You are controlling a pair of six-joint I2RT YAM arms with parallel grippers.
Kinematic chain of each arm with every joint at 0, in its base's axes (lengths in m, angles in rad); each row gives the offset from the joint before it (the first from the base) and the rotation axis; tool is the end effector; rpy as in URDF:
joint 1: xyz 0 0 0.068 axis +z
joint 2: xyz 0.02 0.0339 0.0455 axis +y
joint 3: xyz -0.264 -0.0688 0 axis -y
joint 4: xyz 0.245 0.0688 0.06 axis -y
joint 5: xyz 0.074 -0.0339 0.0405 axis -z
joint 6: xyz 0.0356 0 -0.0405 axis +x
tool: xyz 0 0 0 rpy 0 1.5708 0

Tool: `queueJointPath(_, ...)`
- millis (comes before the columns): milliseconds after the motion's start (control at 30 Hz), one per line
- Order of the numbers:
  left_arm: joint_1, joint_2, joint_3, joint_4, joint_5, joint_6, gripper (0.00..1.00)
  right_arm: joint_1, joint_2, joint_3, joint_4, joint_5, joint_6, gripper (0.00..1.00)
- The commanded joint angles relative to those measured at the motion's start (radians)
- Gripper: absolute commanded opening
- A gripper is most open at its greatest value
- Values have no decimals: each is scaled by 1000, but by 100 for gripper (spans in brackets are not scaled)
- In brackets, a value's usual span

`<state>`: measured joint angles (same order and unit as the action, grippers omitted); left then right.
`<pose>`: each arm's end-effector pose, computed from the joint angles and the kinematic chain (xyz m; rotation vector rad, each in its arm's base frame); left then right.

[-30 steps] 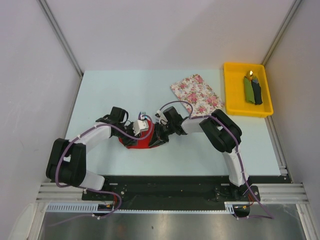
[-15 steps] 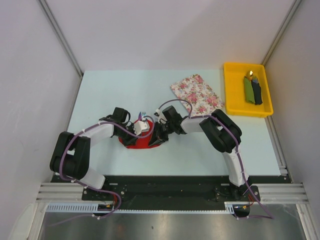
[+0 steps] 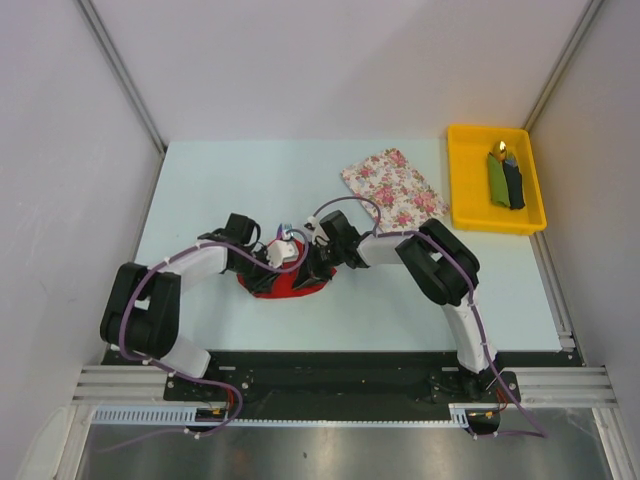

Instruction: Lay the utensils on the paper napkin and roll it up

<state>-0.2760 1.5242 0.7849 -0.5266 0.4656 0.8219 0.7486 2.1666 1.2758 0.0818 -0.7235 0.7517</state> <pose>0.2467 -0.0865 0.1555 1.4833 2.2378 -0.5015 0.3051 0.3156 0.1064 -0.4014 2.6768 1.4715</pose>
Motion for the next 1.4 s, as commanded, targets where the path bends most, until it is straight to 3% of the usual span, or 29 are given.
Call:
queueJointPath(0,55,1,77,-65,42,-62,40,-15,42,30,-27,45,5,13)
queueJointPath(200,211,-9,183,-200,117,-156,50,-14,48,34,-34,64,-5,11)
queueJointPath(300,328,42,232,-255,130,-196,51,-11,48,37,-39,67,-6,12)
queueJointPath(500,448,174,307,-314,142,-265,51,-9,47,40,-47,76,-11,12)
queueJointPath(967,455,385,338,-337,229,-311,53,-12,45,48,-60,84,-18,13)
queueJointPath(1367,451,387,330,-319,349,-297,54,-14,56,59,-62,81,-15,13)
